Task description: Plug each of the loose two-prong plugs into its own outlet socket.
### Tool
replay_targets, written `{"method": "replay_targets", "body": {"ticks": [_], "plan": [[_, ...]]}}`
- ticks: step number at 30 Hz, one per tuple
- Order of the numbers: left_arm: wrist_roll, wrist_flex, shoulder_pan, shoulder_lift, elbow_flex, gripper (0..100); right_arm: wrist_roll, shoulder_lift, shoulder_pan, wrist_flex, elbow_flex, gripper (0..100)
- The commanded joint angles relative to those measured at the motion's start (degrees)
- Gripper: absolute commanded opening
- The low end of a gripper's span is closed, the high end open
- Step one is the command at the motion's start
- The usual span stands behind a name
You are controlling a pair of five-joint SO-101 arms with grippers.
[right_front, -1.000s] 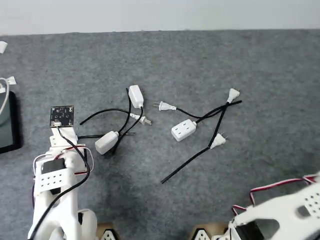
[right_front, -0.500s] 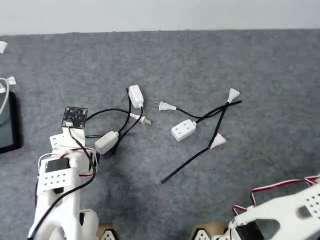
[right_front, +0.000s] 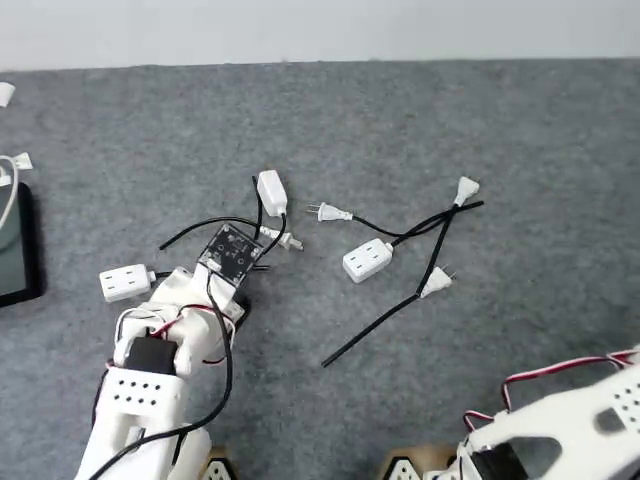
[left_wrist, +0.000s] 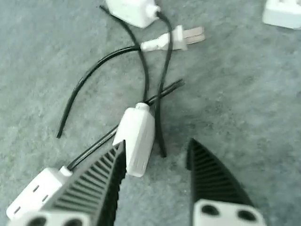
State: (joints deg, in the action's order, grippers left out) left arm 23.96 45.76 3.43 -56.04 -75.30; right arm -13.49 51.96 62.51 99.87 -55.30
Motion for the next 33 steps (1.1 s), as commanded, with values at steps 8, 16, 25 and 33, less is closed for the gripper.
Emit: {"method": "replay_targets", "body": {"ticks": [8,16,25,33], "plan": [[1.23,-3.52,-3.25,16.79,9.71,24,-1.67,1.89,2.95,-2.07,-2.90,11.6],[4.75,-5.01,-4.66,34.29,17.80,24,-1.58,2.07,2.95,-2.07,-2.90,11.6],[4.75,-4.57,-4.40,44.92,23.78,6,-1.76,2.15,3.12,-2.07,-2.64,11.2],[4.66,-2.99,-4.66,45.19,24.66,2,-1.85,2.24,3.12,-1.80,-2.55,11.5]]}}
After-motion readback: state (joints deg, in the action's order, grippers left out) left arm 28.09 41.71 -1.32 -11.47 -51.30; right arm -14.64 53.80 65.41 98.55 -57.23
